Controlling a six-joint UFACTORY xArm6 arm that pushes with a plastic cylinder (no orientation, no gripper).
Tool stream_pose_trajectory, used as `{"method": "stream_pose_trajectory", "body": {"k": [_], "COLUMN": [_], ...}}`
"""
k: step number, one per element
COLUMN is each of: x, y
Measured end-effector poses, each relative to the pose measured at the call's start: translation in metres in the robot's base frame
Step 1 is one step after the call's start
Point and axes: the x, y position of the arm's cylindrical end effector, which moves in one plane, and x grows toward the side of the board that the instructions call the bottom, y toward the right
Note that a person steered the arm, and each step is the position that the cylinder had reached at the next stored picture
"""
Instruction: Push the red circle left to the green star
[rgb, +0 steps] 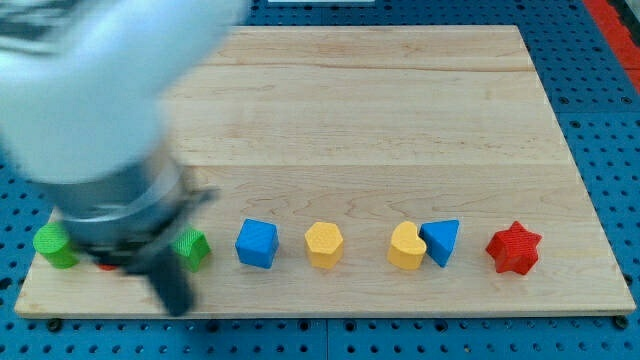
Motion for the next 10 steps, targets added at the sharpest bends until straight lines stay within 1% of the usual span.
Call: {"method": "stream_pose_trajectory", "body": {"k": [1,2,3,4,5,6,7,8,9,10], "x": [-0.024,-0.082,-0.089,-0.059,-0.024,-0.064,-0.122,-0.133,-0.097,-0.095], "y": [-0.063,-0.067,-0.059,-0.049,-0.080,-0.083,-0.051,0.003,-0.004,0.010]}}
